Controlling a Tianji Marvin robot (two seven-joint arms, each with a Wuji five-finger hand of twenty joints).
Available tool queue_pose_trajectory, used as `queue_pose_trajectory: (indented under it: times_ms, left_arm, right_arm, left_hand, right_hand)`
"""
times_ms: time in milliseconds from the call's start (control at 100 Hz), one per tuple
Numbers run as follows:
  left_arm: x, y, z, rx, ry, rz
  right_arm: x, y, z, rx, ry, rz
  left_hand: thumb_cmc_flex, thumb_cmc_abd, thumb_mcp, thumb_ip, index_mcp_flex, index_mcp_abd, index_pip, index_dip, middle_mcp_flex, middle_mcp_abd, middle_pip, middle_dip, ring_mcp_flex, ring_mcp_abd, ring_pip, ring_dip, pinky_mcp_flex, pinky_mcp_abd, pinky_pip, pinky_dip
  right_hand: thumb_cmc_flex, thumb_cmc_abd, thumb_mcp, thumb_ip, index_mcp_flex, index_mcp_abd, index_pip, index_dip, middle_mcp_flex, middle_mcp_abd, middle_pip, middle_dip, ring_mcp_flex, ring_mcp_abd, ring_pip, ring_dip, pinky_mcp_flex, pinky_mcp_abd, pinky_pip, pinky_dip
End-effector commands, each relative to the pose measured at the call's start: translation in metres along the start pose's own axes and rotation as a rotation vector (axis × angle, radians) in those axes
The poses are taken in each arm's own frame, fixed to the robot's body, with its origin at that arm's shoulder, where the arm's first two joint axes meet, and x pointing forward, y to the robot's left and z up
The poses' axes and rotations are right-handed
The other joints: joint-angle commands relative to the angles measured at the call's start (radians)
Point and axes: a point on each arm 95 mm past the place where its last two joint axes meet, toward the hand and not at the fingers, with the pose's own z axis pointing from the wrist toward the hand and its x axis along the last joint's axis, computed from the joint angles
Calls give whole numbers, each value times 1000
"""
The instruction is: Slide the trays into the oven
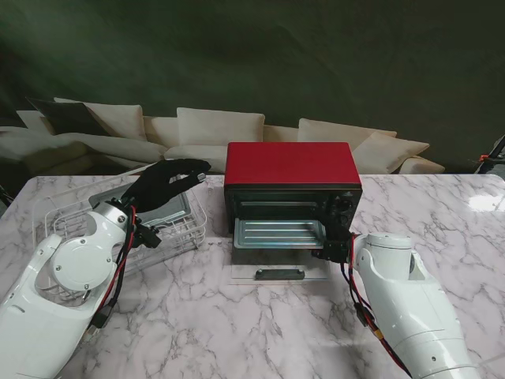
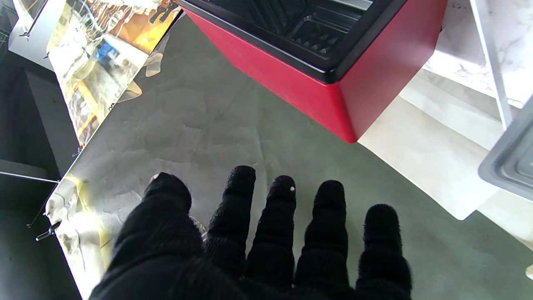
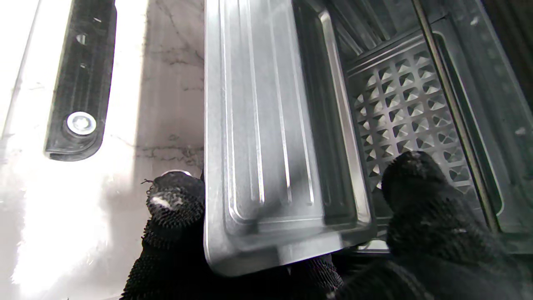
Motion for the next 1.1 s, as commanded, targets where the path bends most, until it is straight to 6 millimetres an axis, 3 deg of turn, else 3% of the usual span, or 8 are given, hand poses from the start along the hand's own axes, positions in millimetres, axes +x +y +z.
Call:
queue_pose_trajectory:
  times_ms: [0, 620, 870, 1090]
  left_arm:
    - [1, 1, 0, -11, 3, -3]
    - [1, 2, 1, -13, 3, -5]
    - [1, 1, 0, -9, 3, -3]
    - [2, 1, 1, -10, 3, -4]
  right_arm:
    - [-48, 20, 9, -56, -125, 16]
    - [-51, 32, 1, -59, -122, -7]
    - [-51, 37, -1, -55, -130, -56]
    - [-53, 40, -2, -56, -134, -48]
  left_hand:
    - [-10, 44, -31, -8, 25, -6, 0, 6, 20, 7, -4, 8, 15, -1, 14, 12, -13, 20, 8, 7]
    - [-12, 45, -32, -8, 25, -7, 0, 6, 20, 9, -4, 8, 15, -3, 14, 12, -13, 20, 9, 6]
    - [-13, 44, -32, -8, 25, -7, 0, 6, 20, 7, -4, 8, 15, -1, 14, 12, -13, 20, 9, 6]
    - [-11, 45, -31, -8, 25, -9, 0, 6, 20, 7, -4, 8, 15, -1, 14, 12, -14, 20, 8, 5]
  right_hand:
    - [-18, 31, -28, 21, -36, -38, -13, 21, -34, -10, -26, -2, -53, 28, -16, -19, -383, 203, -49, 9]
    - [-13, 48, -81, 26, -18, -36, -41, 19, -26, -5, -67, -30, -83, 29, -89, -46, -425, 226, -107, 5]
    - [-44, 63, -94, 28, -26, -58, -70, 14, -38, -27, -107, -57, -139, 3, -183, -86, -484, 207, -164, -4]
    - [-65, 59, -80, 25, -29, -88, -95, 8, -36, -28, -153, -88, -144, 17, -285, -135, -501, 243, -221, -14]
